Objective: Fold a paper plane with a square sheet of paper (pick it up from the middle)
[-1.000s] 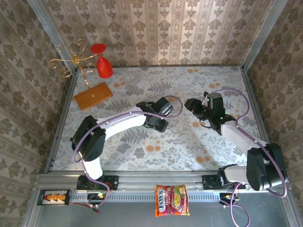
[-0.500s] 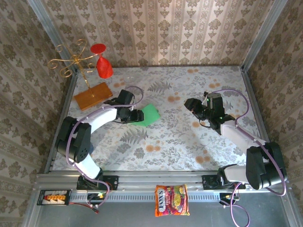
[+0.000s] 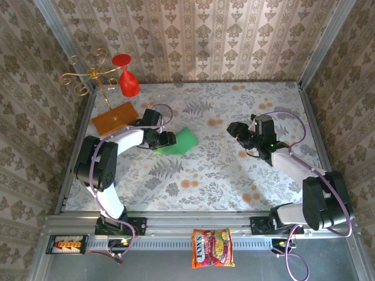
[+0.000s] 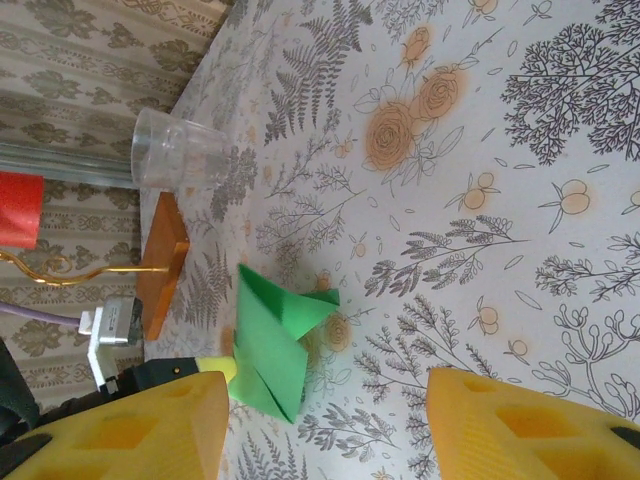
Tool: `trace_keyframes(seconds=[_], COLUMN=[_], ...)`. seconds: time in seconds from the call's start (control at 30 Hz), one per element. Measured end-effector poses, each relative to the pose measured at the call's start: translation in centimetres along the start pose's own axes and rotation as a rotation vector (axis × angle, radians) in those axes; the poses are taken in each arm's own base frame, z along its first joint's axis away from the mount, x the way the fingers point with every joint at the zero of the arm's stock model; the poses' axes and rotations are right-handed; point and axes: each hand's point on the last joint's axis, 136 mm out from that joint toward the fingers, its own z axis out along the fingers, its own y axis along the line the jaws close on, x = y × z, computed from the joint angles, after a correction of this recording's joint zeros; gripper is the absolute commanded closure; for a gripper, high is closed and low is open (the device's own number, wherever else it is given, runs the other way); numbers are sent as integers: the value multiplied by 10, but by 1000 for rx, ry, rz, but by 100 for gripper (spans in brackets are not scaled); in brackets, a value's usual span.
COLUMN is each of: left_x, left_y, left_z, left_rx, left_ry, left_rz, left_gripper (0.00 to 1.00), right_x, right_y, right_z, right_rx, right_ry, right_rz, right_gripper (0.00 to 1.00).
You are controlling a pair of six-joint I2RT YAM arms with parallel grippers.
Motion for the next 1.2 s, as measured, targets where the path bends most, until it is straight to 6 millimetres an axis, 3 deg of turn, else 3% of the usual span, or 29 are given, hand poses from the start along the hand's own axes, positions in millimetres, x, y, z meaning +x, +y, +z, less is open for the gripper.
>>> trace_keyframes(seconds=[0.37,0.57,0.77,1.0,1.2], left_x=[-6,-5,-3,14,28], left_y=[4,6,1,-21,-39], left_z=[9,12,13,21,25], left_rx=[-3,-6,6,39,57], left_ry=[-7,-1,5,31,49], left_rz=[-71,-102,-165,-247,-302], left_gripper=[42,45,48,49,49], right_x=[18,55,97,142,161], right_y=[-2,-11,1,3,11], right_z=[15,37,63,91,106], right_rx=[-1,42,40,48,39], right_ry=[61,166,271,362,390], right_rz=[11,24,23,54,63], right_gripper=[45,45,46,51,55])
